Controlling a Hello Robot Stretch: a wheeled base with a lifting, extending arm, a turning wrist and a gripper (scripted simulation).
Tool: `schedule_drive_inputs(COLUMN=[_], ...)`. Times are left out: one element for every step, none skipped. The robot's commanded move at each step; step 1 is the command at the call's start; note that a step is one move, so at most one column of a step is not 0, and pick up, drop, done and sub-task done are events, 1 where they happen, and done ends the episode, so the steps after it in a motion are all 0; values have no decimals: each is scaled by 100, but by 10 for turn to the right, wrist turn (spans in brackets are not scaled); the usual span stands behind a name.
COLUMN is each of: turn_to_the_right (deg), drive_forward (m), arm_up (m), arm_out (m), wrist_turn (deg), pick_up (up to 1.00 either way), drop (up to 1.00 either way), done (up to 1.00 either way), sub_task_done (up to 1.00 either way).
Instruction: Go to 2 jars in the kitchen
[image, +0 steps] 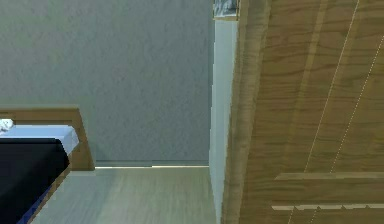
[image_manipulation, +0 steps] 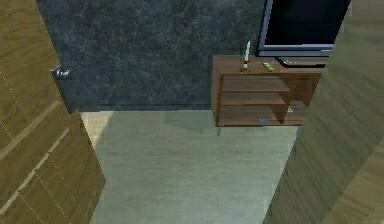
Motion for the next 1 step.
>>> schedule_drive_inputs(turn_to_the_right=[450], drive_forward=[0], arm_up=[0], arm_out=[0], wrist_turn=[0], pick_up=[0], drop=[0], done=[0], sub_task_done=[0])
